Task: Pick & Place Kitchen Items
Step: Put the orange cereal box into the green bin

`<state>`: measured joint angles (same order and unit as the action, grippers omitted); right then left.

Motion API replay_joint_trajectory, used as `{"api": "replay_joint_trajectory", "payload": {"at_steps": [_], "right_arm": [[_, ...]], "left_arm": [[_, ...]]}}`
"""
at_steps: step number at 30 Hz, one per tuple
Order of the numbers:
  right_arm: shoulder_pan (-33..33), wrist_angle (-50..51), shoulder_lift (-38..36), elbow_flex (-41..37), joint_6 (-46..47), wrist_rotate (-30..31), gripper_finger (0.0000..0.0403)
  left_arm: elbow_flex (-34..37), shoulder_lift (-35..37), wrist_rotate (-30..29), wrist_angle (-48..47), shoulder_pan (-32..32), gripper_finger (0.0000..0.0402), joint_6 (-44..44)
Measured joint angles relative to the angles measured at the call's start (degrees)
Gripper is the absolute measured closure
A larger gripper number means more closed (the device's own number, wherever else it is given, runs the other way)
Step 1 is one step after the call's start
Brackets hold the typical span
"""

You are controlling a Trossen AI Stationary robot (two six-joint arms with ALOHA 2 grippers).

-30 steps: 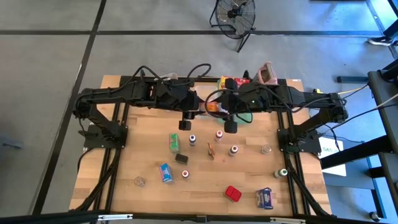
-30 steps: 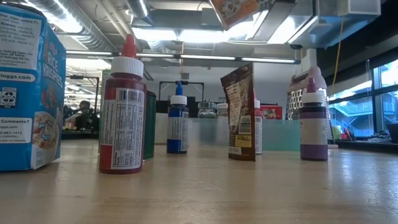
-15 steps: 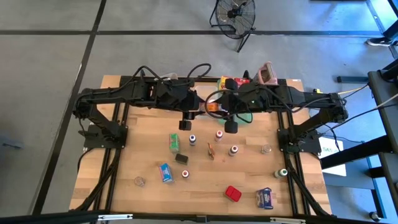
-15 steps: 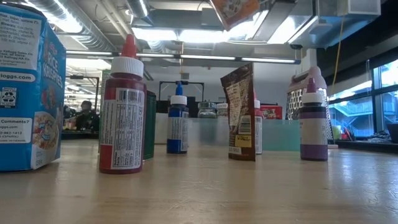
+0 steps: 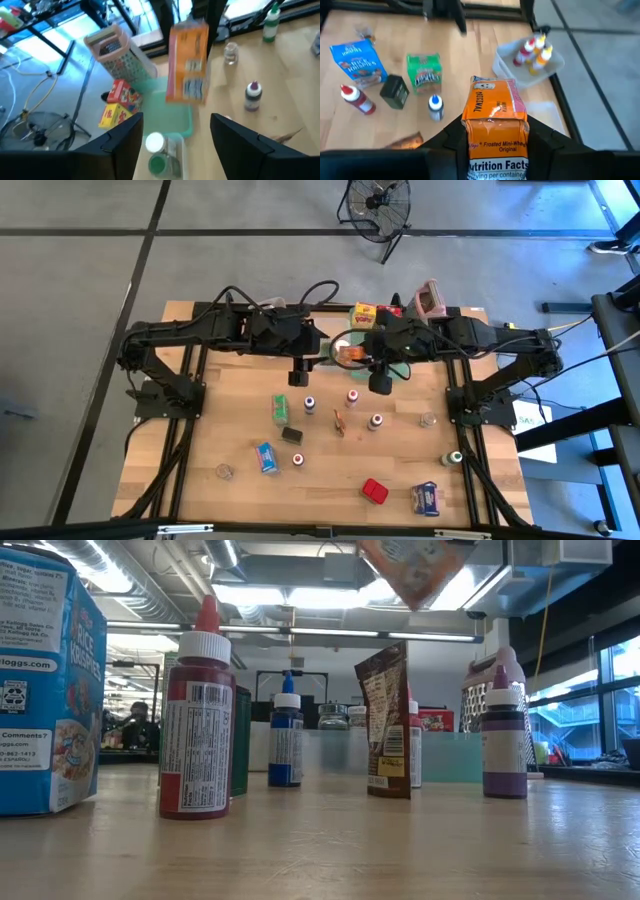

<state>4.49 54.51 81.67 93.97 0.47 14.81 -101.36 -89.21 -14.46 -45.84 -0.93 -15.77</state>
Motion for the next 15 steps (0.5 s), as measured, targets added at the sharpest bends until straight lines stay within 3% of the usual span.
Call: {"api": "replay_joint_trajectory", "payload": {"at_steps": [8,15], "right_arm": [[0.0,6.5,-6.0,0.0,5.6,3.7,0.027],[0.1,10.2,-15.7,0.0,9.0,5.0,0.027]], "left_arm": [[0.0,0.0,-0.9,-5.4,0.0,0.0176,2.1],[0.0,0.0,-0.9,-10.1,0.1,0.0176,5.1]]}}
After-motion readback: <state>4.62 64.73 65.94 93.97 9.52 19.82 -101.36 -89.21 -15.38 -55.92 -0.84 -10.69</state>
